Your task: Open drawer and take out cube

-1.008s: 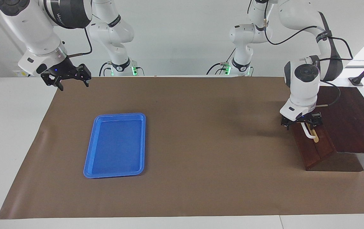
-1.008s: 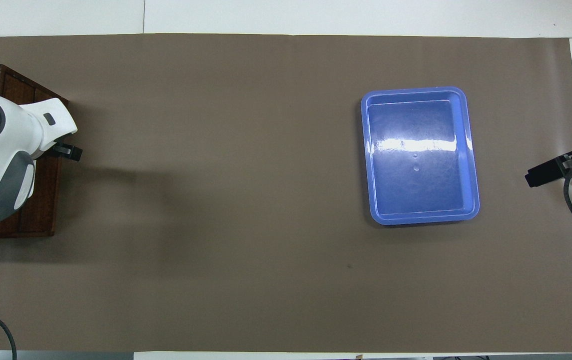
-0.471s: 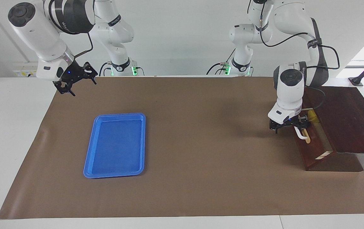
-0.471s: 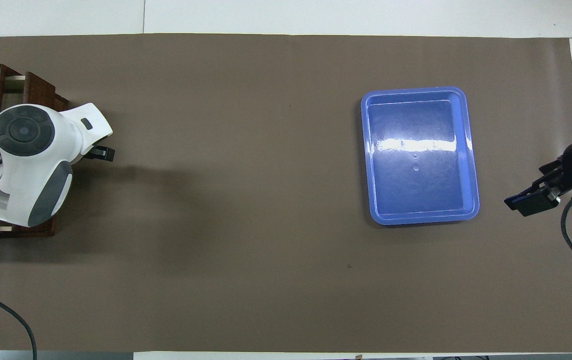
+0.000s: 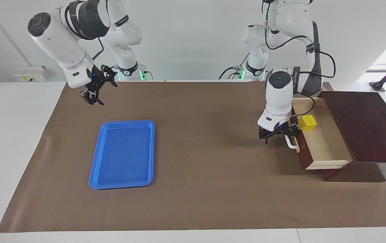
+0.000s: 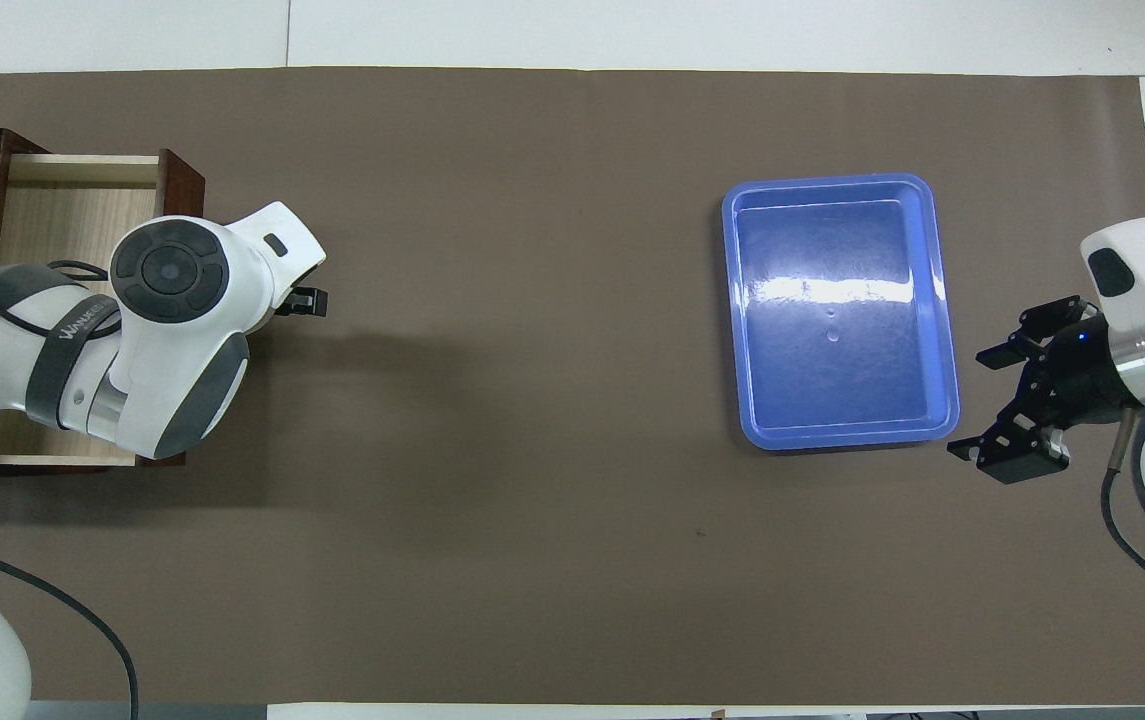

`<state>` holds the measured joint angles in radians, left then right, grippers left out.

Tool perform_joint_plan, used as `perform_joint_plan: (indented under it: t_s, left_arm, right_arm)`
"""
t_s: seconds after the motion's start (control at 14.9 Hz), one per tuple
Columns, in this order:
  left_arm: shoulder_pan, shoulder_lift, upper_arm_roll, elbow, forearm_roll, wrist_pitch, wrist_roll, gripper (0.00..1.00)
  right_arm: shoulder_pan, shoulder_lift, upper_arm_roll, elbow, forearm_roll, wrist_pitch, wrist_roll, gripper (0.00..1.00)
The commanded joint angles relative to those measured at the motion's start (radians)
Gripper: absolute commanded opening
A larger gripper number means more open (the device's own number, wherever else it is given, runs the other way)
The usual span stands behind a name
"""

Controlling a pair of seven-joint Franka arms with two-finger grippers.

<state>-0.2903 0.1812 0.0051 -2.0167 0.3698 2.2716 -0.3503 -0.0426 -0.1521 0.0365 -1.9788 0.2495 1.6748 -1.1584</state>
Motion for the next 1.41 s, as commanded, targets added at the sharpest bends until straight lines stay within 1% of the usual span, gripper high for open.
perform_joint_plan:
  t_s: [0.0, 0.13, 0.2, 0.27, 0.34, 0.54, 0.67, 0.81, 0.94, 1.08, 1.14, 1.21, 1.28, 1.34]
  left_arm:
    - [-0.041, 0.026, 0.0, 0.023, -0.054, -0.012, -0.007, 1.0]
    - [-0.035, 0.026, 0.001, 0.026, -0.054, -0.023, -0.006, 1.0]
    - [-0.029, 0.027, 0.0, 0.057, -0.054, -0.065, -0.004, 1.0]
    - [-0.026, 0.027, 0.0, 0.12, -0.057, -0.136, -0.001, 1.0]
    - [-0.018, 0.029, 0.0, 0.194, -0.087, -0.22, 0.002, 1.0]
    - [-0.018, 0.027, 0.004, 0.306, -0.164, -0.354, -0.009, 1.0]
    - [-0.006, 0.02, 0.015, 0.396, -0.187, -0.481, -0.01, 1.0]
    - [0.086, 0.002, 0.015, 0.467, -0.254, -0.558, -0.073, 1.0]
    - [0.158, -0.035, 0.015, 0.469, -0.299, -0.569, -0.213, 1.0]
    - [0.189, -0.049, 0.015, 0.445, -0.299, -0.561, -0.368, 1.0]
    - [0.195, -0.074, 0.018, 0.402, -0.296, -0.56, -0.425, 1.0]
    - [0.197, -0.104, 0.019, 0.338, -0.284, -0.54, -0.447, 1.0]
    - [0.198, -0.121, 0.019, 0.301, -0.284, -0.517, -0.472, 1.0]
    - [0.204, -0.127, 0.019, 0.283, -0.284, -0.505, -0.552, 1.0]
  right_arm:
    - [0.004, -0.012, 0.002, -0.051, 0.091, 0.055, -0.194, 1.0]
    - [0.036, 0.009, 0.002, -0.058, 0.143, 0.072, -0.256, 1.0]
    - [0.056, 0.028, 0.002, -0.058, 0.18, 0.086, -0.3, 1.0]
    - [0.081, 0.046, 0.002, -0.06, 0.207, 0.107, -0.341, 1.0]
    - [0.095, 0.072, 0.002, -0.06, 0.258, 0.117, -0.387, 1.0]
    - [0.144, 0.111, 0.002, -0.06, 0.35, 0.131, -0.49, 1.0]
    - [0.171, 0.127, 0.003, -0.058, 0.402, 0.132, -0.568, 1.0]
    - [0.202, 0.135, 0.003, -0.058, 0.434, 0.141, -0.66, 1.0]
    - [0.217, 0.147, 0.003, -0.058, 0.476, 0.143, -0.708, 1.0]
    - [0.257, 0.151, 0.002, -0.06, 0.519, 0.169, -0.719, 1.0]
    - [0.276, 0.151, 0.002, -0.06, 0.548, 0.196, -0.719, 1.0]
    - [0.297, 0.151, 0.003, -0.064, 0.58, 0.219, -0.719, 1.0]
    - [0.329, 0.147, 0.002, -0.071, 0.614, 0.241, -0.712, 1.0]
    - [0.342, 0.147, 0.002, -0.077, 0.632, 0.253, -0.701, 1.0]
